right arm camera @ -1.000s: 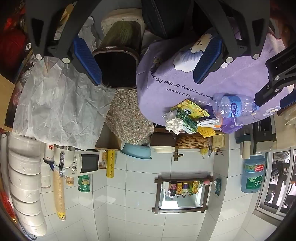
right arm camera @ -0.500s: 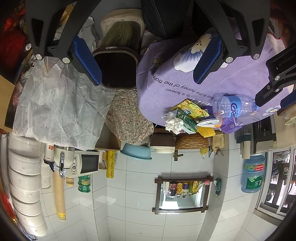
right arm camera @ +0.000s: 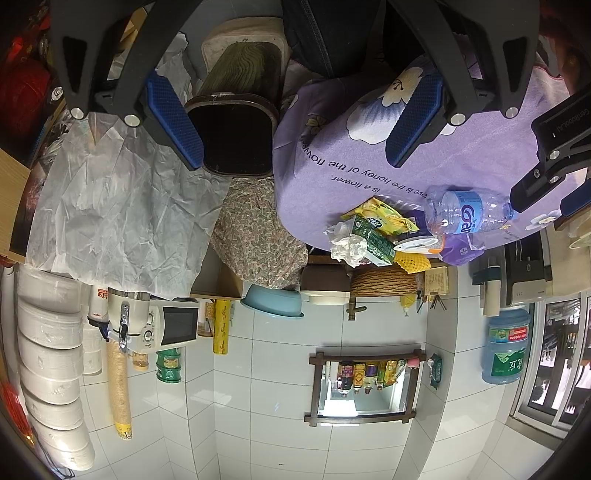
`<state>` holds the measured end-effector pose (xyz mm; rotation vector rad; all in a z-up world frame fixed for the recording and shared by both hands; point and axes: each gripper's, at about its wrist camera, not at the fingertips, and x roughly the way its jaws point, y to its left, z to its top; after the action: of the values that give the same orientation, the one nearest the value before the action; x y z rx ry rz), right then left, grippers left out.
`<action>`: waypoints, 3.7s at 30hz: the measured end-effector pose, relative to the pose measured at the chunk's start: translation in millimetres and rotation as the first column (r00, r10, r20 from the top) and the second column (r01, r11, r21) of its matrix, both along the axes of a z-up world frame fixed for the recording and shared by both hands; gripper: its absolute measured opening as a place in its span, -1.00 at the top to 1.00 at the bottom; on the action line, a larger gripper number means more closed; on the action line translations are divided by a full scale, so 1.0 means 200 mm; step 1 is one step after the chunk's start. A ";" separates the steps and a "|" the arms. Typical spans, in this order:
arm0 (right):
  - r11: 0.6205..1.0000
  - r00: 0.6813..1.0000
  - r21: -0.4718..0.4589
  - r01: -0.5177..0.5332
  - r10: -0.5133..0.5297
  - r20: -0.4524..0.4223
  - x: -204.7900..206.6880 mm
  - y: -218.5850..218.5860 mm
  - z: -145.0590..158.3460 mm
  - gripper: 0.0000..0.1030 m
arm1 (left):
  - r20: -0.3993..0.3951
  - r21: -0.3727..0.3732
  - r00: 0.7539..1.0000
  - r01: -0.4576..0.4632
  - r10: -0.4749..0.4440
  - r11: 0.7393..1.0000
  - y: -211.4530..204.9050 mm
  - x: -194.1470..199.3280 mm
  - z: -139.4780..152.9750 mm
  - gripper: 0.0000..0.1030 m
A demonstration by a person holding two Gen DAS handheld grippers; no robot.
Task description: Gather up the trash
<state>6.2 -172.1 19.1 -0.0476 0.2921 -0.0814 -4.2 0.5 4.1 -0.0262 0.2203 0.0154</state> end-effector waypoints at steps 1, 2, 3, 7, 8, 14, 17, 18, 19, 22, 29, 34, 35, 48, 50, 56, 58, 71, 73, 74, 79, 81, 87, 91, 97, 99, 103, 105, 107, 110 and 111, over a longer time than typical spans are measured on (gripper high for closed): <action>1.000 1.000 0.000 0.001 -0.001 0.000 0.00 0.00 0.00 -0.91 | 0.001 0.000 1.000 -0.001 0.001 1.000 0.00 0.00 0.00 -0.90; 1.000 1.000 -0.001 0.001 -0.001 0.001 0.00 0.00 0.00 -0.91 | 0.002 -0.001 1.000 -0.002 0.002 1.000 0.00 0.00 0.00 -0.90; 1.000 1.000 -0.001 0.001 -0.001 0.001 0.00 0.00 0.00 -0.91 | 0.002 -0.002 1.000 -0.003 0.003 1.000 0.01 0.00 0.00 -0.90; 1.000 1.000 0.000 0.000 0.000 0.001 0.00 0.00 0.00 -0.91 | 0.003 -0.002 1.000 -0.004 0.004 1.000 0.01 0.00 0.00 -0.90; 1.000 1.000 0.000 0.000 0.000 0.000 0.00 0.00 0.00 -0.91 | 0.003 -0.002 1.000 -0.003 0.003 1.000 0.01 0.00 0.00 -0.90; 1.000 1.000 0.001 0.000 0.000 -0.001 0.00 0.00 0.00 -0.90 | 0.003 -0.001 1.000 -0.005 0.005 1.000 0.01 0.00 0.00 -0.90; 1.000 1.000 0.002 -0.001 0.001 -0.002 0.00 0.00 0.00 -0.90 | 0.003 0.000 1.000 -0.003 0.003 1.000 0.01 0.00 0.00 -0.90; 1.000 1.000 0.001 0.000 0.000 -0.001 0.00 0.00 0.00 -0.90 | 0.004 -0.001 1.000 -0.004 0.004 1.000 0.01 0.00 0.00 -0.90; 1.000 1.000 0.000 0.001 -0.001 0.000 0.00 0.00 0.00 -0.90 | 0.004 -0.001 1.000 -0.004 0.004 1.000 0.01 0.00 0.00 -0.90; 1.000 1.000 0.001 0.001 -0.001 0.000 0.00 0.00 0.00 -0.90 | 0.006 0.000 1.000 -0.004 0.004 1.000 0.01 -0.01 0.01 -0.90; 1.000 1.000 0.001 0.000 0.000 -0.002 0.00 0.00 0.00 -0.91 | 0.007 0.001 1.000 -0.005 0.005 1.000 0.01 0.00 0.01 -0.90; 1.000 1.000 0.001 0.001 -0.001 0.000 0.00 0.00 0.00 -0.91 | 0.005 0.002 1.000 -0.004 0.003 1.000 0.02 0.00 0.01 -0.90; 1.000 1.000 0.001 0.000 0.000 -0.001 0.00 0.00 0.00 -0.91 | 0.005 0.002 1.000 -0.004 0.004 1.000 0.02 0.00 0.01 -0.90; 1.000 1.000 0.002 0.001 -0.001 -0.001 0.00 0.00 0.01 -0.90 | 0.006 0.002 1.000 -0.005 0.005 1.000 0.02 0.00 0.01 -0.90; 1.000 1.000 0.001 -0.001 0.001 -0.002 0.00 0.00 0.01 -0.90 | 0.005 0.002 1.000 -0.004 0.004 1.000 0.03 0.00 0.00 -0.90; 1.000 1.000 0.001 -0.002 0.002 -0.004 0.00 0.00 0.01 -0.90 | 0.005 0.003 1.000 -0.004 0.004 1.000 0.03 0.00 0.00 -0.90; 1.000 1.000 0.003 -0.002 0.002 -0.006 0.00 0.00 0.00 -0.90 | 0.004 0.003 1.000 -0.001 0.001 1.000 0.03 -0.01 0.00 -0.90; 0.963 0.951 0.125 -0.237 0.256 -0.172 0.38 0.02 -0.04 -0.90 | -0.125 0.042 0.992 -0.008 0.013 0.999 0.27 0.35 0.05 -0.90; 0.950 0.939 0.161 -0.266 0.293 -0.178 0.43 0.02 -0.03 -0.91 | -0.138 0.048 0.990 -0.023 0.030 0.999 0.37 0.42 0.08 -0.90; 0.943 0.933 0.167 -0.287 0.315 -0.176 0.45 0.02 -0.03 -0.91 | -0.151 0.031 0.988 -0.021 0.026 0.999 0.44 0.46 0.08 -0.90; 0.903 0.872 0.107 -0.415 0.429 -0.235 0.56 0.10 -0.03 -0.91 | -0.243 -0.068 0.966 0.078 -0.092 0.995 0.66 0.60 0.07 -0.90; 0.883 0.842 0.107 -0.457 0.468 -0.268 0.61 0.12 -0.03 -0.90 | -0.272 -0.084 0.948 0.147 -0.164 0.986 0.70 0.65 0.07 -0.89; 0.857 0.809 0.116 -0.503 0.513 -0.286 0.69 0.18 -0.01 -0.90 | -0.346 -0.004 0.817 0.491 -0.462 0.871 0.68 0.84 0.10 -0.90; 0.855 0.799 0.146 -0.497 0.517 -0.307 0.73 0.20 -0.03 -0.90 | -0.438 0.129 0.727 0.633 -0.529 0.763 0.66 0.99 0.09 -0.90; 0.876 0.806 0.166 -0.454 0.482 -0.343 0.75 0.17 -0.07 -0.90 | -0.604 0.246 0.573 0.795 -0.554 0.554 0.56 1.12 0.00 -0.90; 0.882 0.807 0.184 -0.434 0.472 -0.354 0.77 0.15 -0.08 -0.91 | -0.643 0.250 0.536 0.822 -0.547 0.511 0.53 1.16 -0.03 -0.90; 0.888 0.809 0.198 -0.415 0.460 -0.367 0.82 0.13 -0.08 -0.91 | -0.716 0.262 0.484 0.854 -0.503 0.450 0.46 1.22 -0.10 -0.90; 0.892 0.812 0.182 -0.415 0.453 -0.368 0.85 0.12 -0.07 -0.90 | -0.726 0.285 0.494 0.849 -0.478 0.444 0.44 1.23 -0.13 -0.89; 0.891 0.814 0.171 -0.421 0.454 -0.363 0.90 0.12 -0.05 -0.90 | -0.729 0.258 0.481 0.852 -0.487 0.456 0.43 1.25 -0.13 -0.79; 0.891 0.823 0.141 -0.432 0.453 -0.342 1.00 0.11 -0.01 -0.90 | -0.727 0.253 0.502 0.830 -0.469 0.498 0.43 1.26 -0.13 -0.63; 0.888 0.823 0.136 -0.438 0.458 -0.335 1.03 0.11 0.00 -0.90 | -0.726 0.248 0.511 0.819 -0.461 0.518 0.44 1.26 -0.13 -0.61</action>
<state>212.2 -150.6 18.9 -0.0778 0.6447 0.4130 248.4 88.2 -21.7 0.7100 0.8470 -0.7470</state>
